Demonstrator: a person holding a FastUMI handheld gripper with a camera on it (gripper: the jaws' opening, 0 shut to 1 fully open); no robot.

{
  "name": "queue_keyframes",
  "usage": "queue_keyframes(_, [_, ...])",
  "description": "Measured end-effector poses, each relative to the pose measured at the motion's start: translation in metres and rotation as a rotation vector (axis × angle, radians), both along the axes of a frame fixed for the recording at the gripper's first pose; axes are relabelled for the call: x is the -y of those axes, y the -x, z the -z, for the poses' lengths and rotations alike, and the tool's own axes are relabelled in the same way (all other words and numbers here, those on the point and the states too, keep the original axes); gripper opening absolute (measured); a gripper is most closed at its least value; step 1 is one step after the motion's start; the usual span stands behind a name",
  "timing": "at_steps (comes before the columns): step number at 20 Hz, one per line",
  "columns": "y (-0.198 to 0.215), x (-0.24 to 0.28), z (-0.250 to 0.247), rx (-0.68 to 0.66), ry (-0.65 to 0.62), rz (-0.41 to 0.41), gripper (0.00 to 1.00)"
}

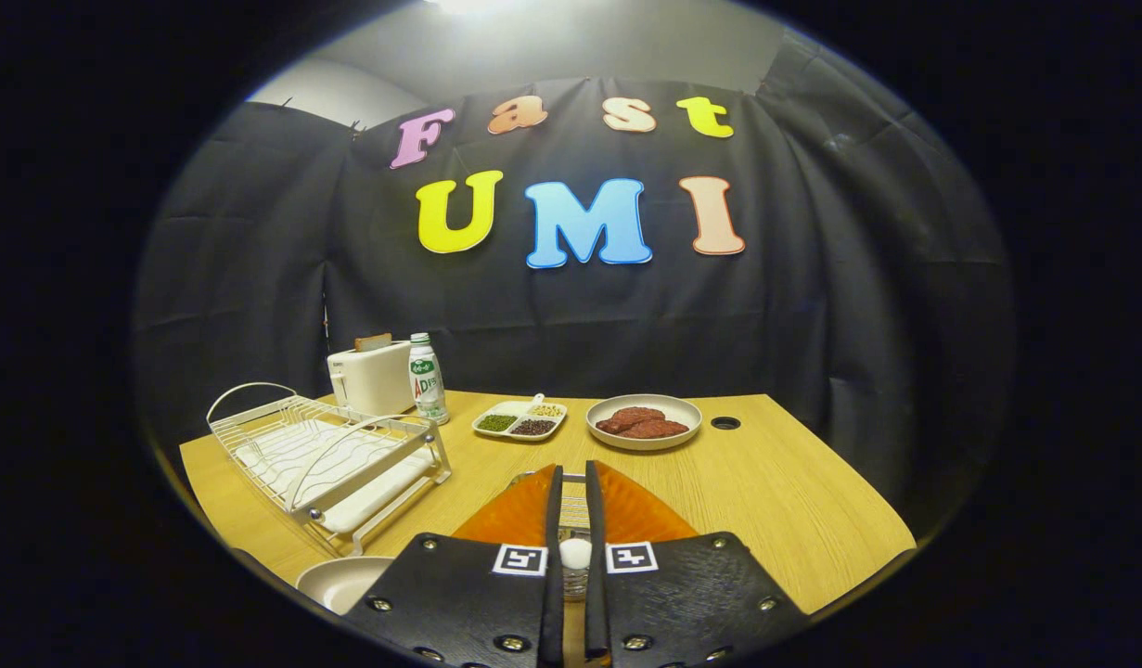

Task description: Take the plate from the dish rack, then take the spoon from the basket and place it into the plate.

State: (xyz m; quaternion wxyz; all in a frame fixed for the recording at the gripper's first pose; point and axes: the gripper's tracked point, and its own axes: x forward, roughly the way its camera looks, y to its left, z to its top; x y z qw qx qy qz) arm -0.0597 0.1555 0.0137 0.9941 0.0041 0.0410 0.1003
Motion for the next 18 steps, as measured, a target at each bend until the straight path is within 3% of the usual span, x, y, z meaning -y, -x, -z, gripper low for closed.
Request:
queue_keyframes(8, [0.020,-0.001,-0.061,0.001,0.041,-0.008,0.09])
queue_keyframes(18, [0.064,-0.013,-0.127,-0.024,0.135,0.044,0.09])
